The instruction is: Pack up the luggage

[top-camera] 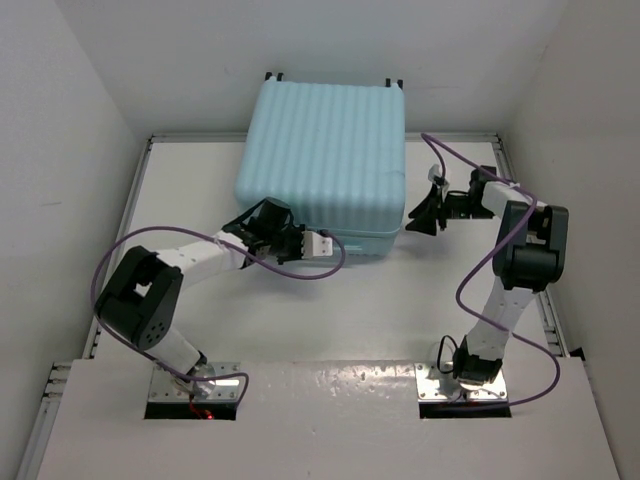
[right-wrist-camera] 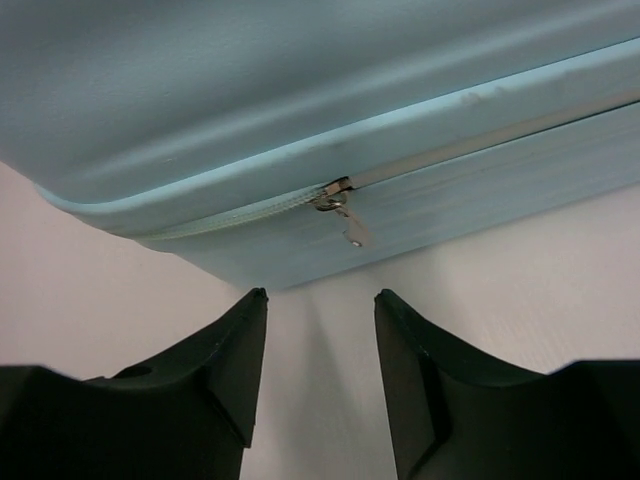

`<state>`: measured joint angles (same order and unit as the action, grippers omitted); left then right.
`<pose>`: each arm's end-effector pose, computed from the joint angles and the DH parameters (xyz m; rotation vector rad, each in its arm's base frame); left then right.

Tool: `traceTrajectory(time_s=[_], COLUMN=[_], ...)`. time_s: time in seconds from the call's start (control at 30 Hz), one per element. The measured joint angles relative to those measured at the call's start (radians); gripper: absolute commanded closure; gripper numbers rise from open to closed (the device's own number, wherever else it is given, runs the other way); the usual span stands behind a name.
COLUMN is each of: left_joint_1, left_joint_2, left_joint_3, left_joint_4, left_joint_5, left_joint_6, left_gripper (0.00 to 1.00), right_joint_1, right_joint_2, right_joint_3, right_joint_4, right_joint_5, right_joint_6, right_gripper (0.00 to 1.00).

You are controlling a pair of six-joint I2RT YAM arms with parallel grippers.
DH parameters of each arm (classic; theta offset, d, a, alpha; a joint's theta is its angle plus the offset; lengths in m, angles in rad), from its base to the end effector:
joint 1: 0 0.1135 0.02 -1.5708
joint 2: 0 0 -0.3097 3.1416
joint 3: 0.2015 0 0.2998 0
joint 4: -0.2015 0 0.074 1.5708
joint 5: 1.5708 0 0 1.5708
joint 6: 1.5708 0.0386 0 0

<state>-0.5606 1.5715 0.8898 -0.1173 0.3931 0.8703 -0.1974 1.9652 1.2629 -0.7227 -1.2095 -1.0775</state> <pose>0.2992 -0.2053 0.2061 1.6538 1.6185 -0.3093 0.4137 -0.0459 0.1688 -0.9855 1.8456 1.0697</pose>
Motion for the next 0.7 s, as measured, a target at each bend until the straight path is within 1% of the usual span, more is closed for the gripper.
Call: traceTrajectory(time_s=[0.03, 0.07, 0.1, 0.17, 0.23, 0.3, 0.37, 0.43, 0.5, 0.6, 0.7], left_joint_1=[-0.005, -0.011, -0.019, -0.037, -0.051, -0.058, -0.063, -0.063, -0.063, -0.064, -0.063], left_joint_2=[0.001, 0.004, 0.006, 0.019, 0.031, 0.04, 0.046, 0.05, 0.052, 0.054, 0.059], left_joint_3=[0.001, 0.003, 0.005, 0.006, 0.007, 0.01, 0.01, 0.01, 0.01, 0.011, 0.016], left_joint_4=[-0.001, 0.001, 0.006, 0.024, 0.044, 0.067, 0.083, 0.093, 0.097, 0.098, 0.097], left_joint_5=[-0.012, -0.026, -0.04, -0.071, -0.095, -0.112, -0.117, -0.119, -0.119, -0.117, -0.116], left_joint_6=[-0.003, -0.01, -0.015, -0.026, -0.033, -0.038, -0.04, -0.04, -0.041, -0.041, -0.041], left_gripper=[0.77, 0.72, 0.69, 0.69, 0.72, 0.75, 0.75, 0.75, 0.75, 0.75, 0.75], right_joint_1=[0.0, 0.0, 0.0, 0.0, -0.001, -0.001, -0.001, -0.001, 0.003, 0.01, 0.012], right_joint_2=[0.005, 0.008, 0.009, 0.009, 0.009, 0.009, 0.009, 0.011, 0.02, 0.072, 0.116], right_joint_3=[0.0, 0.0, 0.0, -0.002, -0.008, -0.014, -0.014, -0.006, 0.019, 0.112, 0.184], right_joint_4=[0.019, 0.043, 0.064, 0.105, 0.145, 0.167, 0.171, 0.141, 0.065, -0.062, -0.122], right_joint_5=[0.001, 0.001, 0.0, -0.002, -0.013, -0.026, -0.036, -0.049, -0.057, -0.068, -0.071], right_joint_6=[0.005, 0.012, 0.018, 0.029, 0.03, 0.026, 0.003, -0.06, -0.149, -0.269, -0.328], right_gripper=[0.52, 0.52, 0.52, 0.52, 0.52, 0.54, 0.54, 0.54, 0.54, 0.54, 0.54])
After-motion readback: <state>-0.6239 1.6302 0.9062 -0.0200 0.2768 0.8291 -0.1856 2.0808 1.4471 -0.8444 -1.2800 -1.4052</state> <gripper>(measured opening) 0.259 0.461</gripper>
